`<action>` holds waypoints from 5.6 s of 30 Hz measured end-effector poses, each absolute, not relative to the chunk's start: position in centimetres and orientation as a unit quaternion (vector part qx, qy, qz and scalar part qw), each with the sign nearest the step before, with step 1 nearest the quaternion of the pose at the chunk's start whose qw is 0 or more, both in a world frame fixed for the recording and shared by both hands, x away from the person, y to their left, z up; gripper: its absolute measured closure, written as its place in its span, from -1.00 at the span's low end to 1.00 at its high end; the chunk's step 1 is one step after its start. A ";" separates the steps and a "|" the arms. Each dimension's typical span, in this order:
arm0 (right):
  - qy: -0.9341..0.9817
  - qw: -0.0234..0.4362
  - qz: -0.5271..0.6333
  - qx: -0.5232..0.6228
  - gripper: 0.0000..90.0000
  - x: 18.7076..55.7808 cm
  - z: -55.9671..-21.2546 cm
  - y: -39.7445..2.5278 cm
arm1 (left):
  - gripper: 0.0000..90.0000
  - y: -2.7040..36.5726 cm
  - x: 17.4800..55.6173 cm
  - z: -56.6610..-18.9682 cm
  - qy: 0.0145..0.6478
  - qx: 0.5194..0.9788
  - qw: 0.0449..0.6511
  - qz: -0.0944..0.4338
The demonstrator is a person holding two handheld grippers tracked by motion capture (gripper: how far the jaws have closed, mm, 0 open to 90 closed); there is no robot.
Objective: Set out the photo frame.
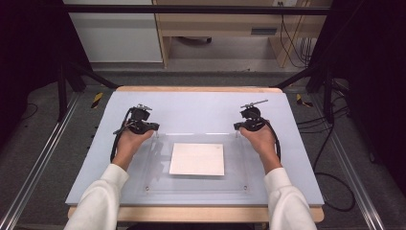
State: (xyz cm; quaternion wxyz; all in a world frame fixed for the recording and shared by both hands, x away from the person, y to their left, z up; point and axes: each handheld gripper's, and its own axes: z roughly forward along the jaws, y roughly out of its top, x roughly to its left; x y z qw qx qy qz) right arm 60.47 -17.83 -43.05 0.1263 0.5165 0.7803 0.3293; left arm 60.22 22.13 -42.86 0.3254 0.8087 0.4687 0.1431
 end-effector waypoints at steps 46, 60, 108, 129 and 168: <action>0.833 0.221 0.409 0.300 -0.62 39.0 -45.2 -22.4 | 0.89 21.9 61.3 -42.4 0.489 0.812 0.296 0.118; 0.871 0.238 0.354 0.245 -0.67 38.7 -46.7 -20.5 | 0.89 22.0 61.7 -42.3 0.489 0.814 0.295 0.109; 0.868 0.311 0.346 0.174 0.01 38.1 -45.8 -17.9 | 0.48 22.4 60.1 -42.0 0.458 0.809 0.322 0.181; 0.865 0.264 0.370 0.214 0.18 40.6 -39.8 -18.2 | -0.23 25.4 52.3 -35.7 0.379 0.790 0.413 0.249; 0.857 0.219 0.388 0.260 0.29 44.2 -35.1 -18.5 | -0.64 23.3 44.6 -29.4 0.263 0.816 0.448 0.253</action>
